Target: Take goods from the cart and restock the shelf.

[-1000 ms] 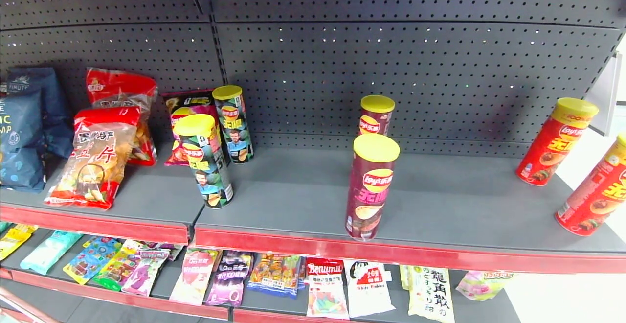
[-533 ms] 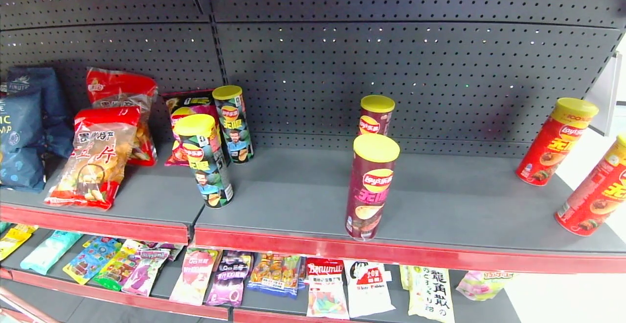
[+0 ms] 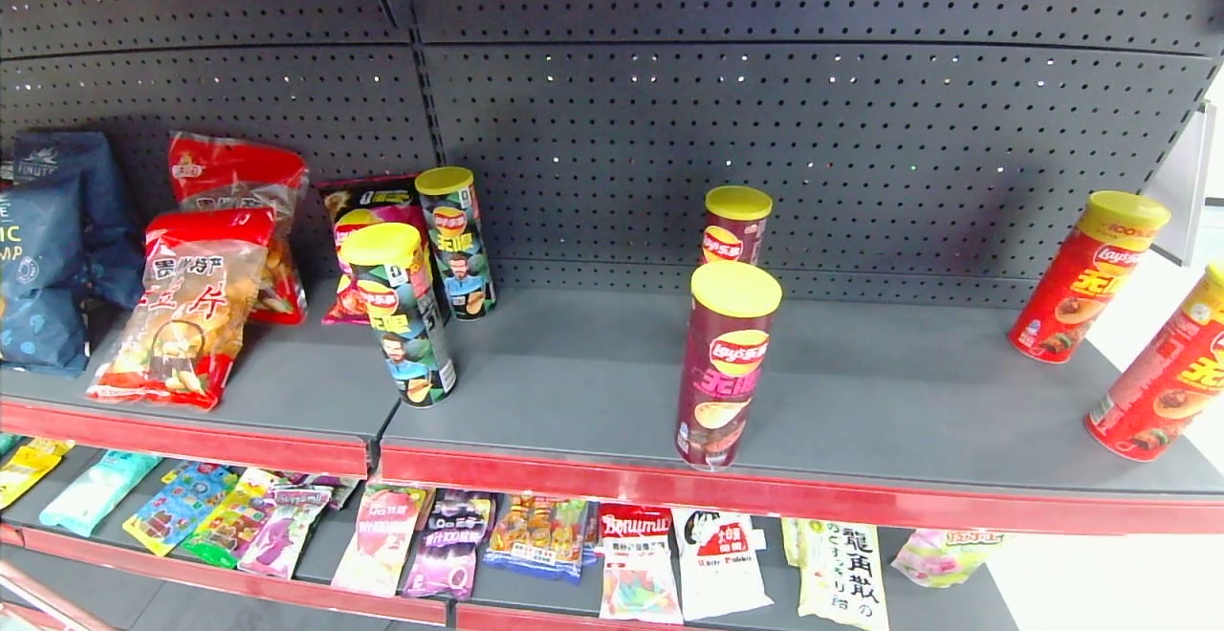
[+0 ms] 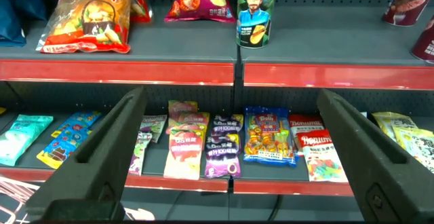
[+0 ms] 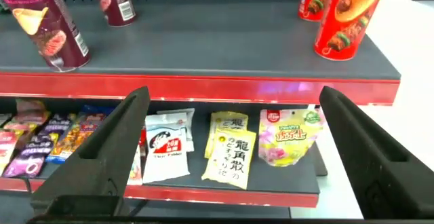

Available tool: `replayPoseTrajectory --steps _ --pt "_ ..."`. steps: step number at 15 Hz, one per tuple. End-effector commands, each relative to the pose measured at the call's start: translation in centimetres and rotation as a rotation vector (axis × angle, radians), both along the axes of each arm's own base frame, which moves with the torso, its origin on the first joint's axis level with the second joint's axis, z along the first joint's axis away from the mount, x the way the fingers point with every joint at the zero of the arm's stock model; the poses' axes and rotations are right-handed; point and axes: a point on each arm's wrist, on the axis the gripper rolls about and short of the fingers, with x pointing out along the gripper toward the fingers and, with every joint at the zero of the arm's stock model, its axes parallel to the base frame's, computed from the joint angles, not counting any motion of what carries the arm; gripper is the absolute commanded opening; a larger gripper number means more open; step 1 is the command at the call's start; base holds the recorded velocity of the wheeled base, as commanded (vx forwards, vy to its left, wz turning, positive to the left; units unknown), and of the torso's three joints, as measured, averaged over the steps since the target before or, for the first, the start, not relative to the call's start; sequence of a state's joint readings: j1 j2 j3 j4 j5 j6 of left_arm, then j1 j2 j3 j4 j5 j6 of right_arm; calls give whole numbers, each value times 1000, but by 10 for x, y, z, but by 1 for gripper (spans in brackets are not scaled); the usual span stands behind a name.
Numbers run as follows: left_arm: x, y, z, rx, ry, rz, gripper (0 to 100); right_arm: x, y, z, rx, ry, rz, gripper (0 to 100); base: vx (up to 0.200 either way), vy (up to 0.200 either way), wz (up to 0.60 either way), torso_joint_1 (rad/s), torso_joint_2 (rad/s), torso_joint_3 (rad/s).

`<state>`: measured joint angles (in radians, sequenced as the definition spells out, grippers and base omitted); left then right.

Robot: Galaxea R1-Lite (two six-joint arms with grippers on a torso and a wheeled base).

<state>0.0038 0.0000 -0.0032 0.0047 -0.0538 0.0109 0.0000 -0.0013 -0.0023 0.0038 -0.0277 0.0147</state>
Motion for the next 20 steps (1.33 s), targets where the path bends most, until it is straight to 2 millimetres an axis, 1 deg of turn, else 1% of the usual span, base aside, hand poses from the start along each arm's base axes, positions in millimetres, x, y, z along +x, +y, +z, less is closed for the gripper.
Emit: replayPoseTrajectory --steps 1,6,8,12,20 --pt "0 0 0 0 0 1 100 0 0 0 5 3 -1 100 0 0 0 0 0 0" --pt "0 0 0 1 0 1 100 0 0 0 18 -1 -3 100 0 0 0 0 0 0" --pt "0 0 0 1 0 1 100 0 0 0 48 -2 -3 100 0 0 -600 0 5 -2" --pt "0 0 0 1 0 1 100 0 0 0 42 -1 -3 100 0 0 -600 -1 4 -4" --pt "0 0 0 1 0 1 100 0 0 0 2 1 9 100 0 0 0 0 0 0"
